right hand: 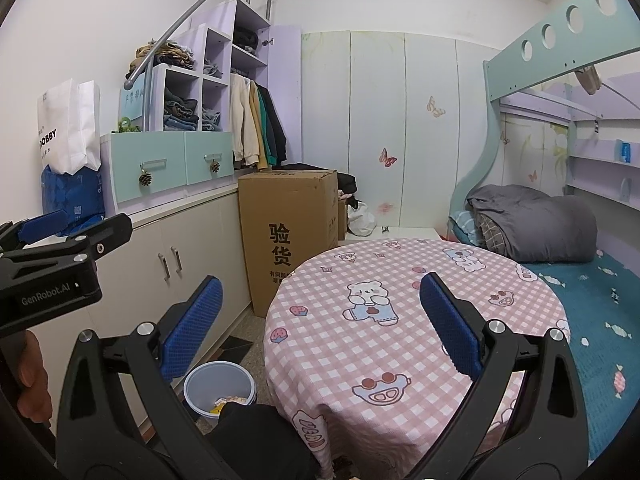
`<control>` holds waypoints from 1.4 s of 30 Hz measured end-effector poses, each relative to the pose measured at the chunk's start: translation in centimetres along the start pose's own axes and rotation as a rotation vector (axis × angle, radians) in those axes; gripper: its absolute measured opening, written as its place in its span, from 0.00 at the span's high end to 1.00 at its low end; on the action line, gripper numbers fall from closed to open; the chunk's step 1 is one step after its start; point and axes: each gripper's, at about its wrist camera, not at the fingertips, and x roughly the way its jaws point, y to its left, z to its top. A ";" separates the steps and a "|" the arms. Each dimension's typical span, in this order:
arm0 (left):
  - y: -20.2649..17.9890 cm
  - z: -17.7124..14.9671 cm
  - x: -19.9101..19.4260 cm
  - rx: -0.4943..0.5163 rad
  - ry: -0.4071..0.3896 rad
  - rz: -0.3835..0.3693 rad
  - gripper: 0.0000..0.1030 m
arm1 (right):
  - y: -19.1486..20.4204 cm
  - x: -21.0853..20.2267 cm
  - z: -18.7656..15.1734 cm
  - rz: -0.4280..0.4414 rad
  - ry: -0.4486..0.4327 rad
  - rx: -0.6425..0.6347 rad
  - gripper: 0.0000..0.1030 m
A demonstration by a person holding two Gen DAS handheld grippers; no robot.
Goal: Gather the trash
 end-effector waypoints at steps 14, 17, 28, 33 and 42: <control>0.0 -0.4 0.3 0.001 0.004 0.001 0.07 | 0.2 0.3 -0.7 0.004 0.015 0.011 0.06; 0.0 -0.6 0.3 0.002 0.006 0.001 0.07 | 0.2 0.4 -0.8 0.006 0.017 0.013 0.06; 0.3 -1.2 0.7 0.002 0.011 0.003 0.07 | 0.3 0.5 -1.1 0.010 0.030 0.015 0.06; 0.3 -1.4 0.8 0.000 0.015 0.005 0.07 | 0.3 0.7 -1.0 0.012 0.033 0.017 0.06; 0.2 -2.0 1.2 -0.001 0.020 0.009 0.07 | 0.3 0.6 -1.2 0.014 0.037 0.018 0.06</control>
